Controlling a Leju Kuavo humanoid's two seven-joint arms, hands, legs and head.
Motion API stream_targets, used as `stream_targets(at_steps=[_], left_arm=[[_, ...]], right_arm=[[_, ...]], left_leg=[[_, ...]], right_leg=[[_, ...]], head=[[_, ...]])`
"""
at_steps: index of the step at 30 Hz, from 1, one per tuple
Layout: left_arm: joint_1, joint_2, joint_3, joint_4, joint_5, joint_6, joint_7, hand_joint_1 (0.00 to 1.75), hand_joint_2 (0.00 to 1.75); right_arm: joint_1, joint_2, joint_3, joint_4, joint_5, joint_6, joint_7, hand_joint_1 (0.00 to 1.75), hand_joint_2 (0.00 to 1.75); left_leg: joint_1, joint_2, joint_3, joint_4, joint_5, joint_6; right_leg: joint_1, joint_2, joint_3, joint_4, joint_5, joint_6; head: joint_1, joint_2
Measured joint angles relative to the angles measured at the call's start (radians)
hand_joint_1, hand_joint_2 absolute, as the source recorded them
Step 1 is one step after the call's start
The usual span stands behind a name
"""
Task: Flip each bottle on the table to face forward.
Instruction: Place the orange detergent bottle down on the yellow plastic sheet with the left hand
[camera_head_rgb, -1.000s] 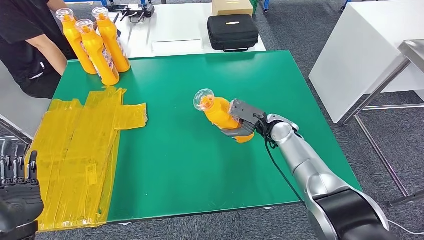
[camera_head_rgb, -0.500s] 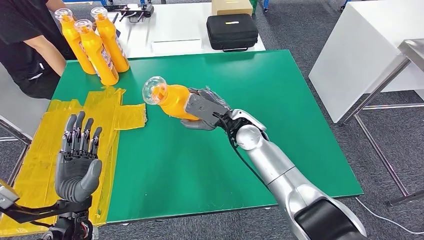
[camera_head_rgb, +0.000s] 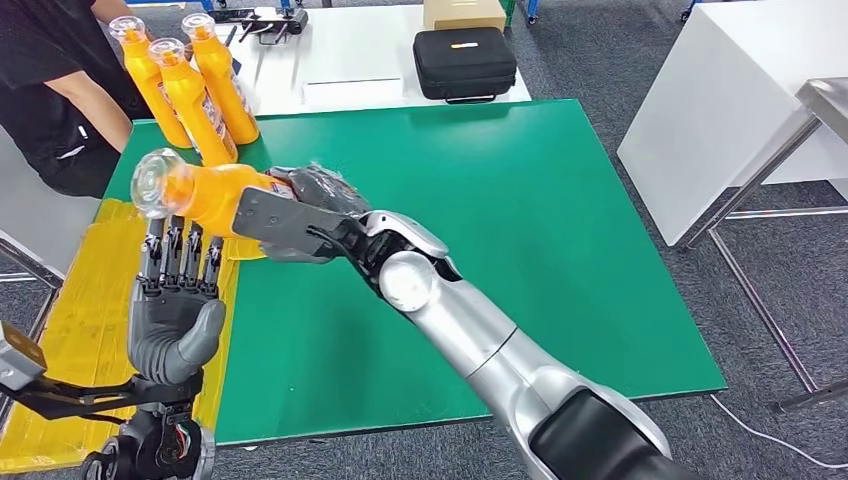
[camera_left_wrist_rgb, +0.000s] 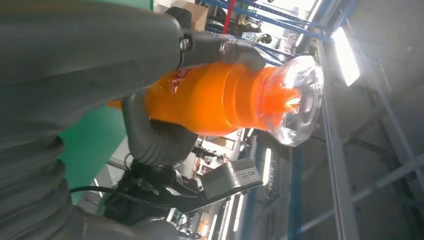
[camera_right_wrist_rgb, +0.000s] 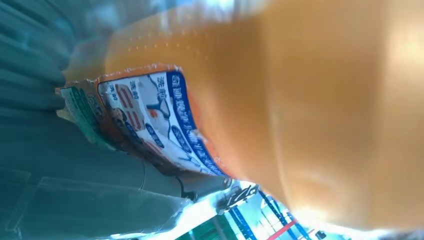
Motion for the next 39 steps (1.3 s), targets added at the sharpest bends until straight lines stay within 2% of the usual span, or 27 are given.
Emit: stream_targets(at_steps=[9, 21, 29, 39], left_arm=[[-0.006, -0.035, 0.044, -0.037, -0.003, 0.022, 0.041, 0.0, 1.75], [-0.005, -0.051, 0.081, -0.051, -0.02, 0.028, 0.046, 0.0, 1.75], [0.009, -0.051, 0.107, -0.063, -0.166, 0.085, 0.021, 0.0, 1.75], [0.01, -0.03, 0.13, -0.059, -0.336, 0.168, 0.023, 0.0, 1.75]], right_arm=[[-0.035, 0.06, 0.068, 0.043, 0.015, -0.036, 0.043, 1.75, 1.75], [-0.054, 0.078, 0.127, 0.07, -0.011, -0.05, 0.06, 1.75, 1.75], [-0.091, 0.078, 0.292, 0.098, -0.111, -0.103, 0.133, 1.75, 1.75], [-0.132, 0.078, 0.418, 0.113, -0.122, -0.104, 0.167, 1.75, 1.75]], left_leg=[[0.0, 0.0, -0.001, 0.0, 0.0, 0.0], [0.0, 0.0, -0.001, 0.0, 0.0, 0.0], [0.0, 0.0, -0.001, 0.0, 0.0, 0.0], [0.0, 0.0, -0.001, 0.0, 0.0, 0.0]], right_leg=[[0.0, 0.0, 0.0, 0.0, 0.0, 0.0], [0.0, 0.0, 0.0, 0.0, 0.0, 0.0], [0.0, 0.0, -0.001, 0.0, 0.0, 0.0], [0.0, 0.0, -0.001, 0.0, 0.0, 0.0]], head=[[0.0, 0.0], [0.0, 0.0], [0.0, 0.0], [0.0, 0.0]])
